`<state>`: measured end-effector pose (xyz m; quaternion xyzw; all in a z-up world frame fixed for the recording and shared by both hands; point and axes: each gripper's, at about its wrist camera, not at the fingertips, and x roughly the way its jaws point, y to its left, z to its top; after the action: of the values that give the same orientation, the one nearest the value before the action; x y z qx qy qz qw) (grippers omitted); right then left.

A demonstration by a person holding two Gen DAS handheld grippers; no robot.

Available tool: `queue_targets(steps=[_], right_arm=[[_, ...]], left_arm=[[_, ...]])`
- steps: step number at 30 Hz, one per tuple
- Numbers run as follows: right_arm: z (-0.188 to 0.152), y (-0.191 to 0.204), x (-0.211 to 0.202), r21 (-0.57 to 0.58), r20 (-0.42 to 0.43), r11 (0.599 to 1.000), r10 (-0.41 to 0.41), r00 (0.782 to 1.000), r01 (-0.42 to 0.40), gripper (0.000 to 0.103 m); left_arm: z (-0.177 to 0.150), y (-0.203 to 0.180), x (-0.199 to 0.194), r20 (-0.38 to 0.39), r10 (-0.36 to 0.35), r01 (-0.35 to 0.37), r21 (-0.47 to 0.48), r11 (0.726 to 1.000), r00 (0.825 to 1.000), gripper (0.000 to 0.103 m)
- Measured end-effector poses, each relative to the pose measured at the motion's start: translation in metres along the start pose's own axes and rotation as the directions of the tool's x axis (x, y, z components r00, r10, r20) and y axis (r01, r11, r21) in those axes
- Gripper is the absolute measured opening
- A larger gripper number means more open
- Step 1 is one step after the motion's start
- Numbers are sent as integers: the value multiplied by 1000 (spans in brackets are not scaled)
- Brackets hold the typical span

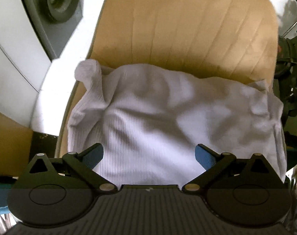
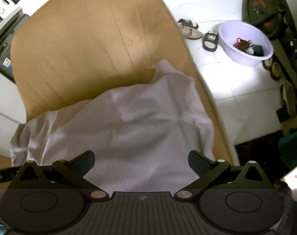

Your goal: Fold clothes

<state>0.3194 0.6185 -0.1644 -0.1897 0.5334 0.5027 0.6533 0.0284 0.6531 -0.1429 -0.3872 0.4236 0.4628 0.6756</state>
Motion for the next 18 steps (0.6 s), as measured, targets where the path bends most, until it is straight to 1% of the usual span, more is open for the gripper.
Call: queue_targets(steps=[5,8,10,12,15,18], right_arm=[[-8,-10,-49,5,96,1000,-10,995,9,102],[-11,-12,-81,1,171,1000,-17,985,17,102],[-14,-14,-101,-20,201,1000,2,980,2,102],[-13,-16,-116,-51,166,997,73,984,-65,102],[-17,-15,-133,-80,164,995,69,984,-56,102],[-23,-13,-150,-108,166,993,58,984,-40,102]], left_arm=[[-5,-24,-34,54,12,-12,-3,1000,998,102],[-7,-35,-49,85,26,-26,-6,1000,996,102],[-11,-44,-68,119,22,-22,-3,1000,993,102],[-17,-54,-91,166,21,-25,23,999,986,102],[-26,-64,-121,228,52,-58,19,998,972,102],[-33,-66,-141,237,85,-80,-30,996,968,102]])
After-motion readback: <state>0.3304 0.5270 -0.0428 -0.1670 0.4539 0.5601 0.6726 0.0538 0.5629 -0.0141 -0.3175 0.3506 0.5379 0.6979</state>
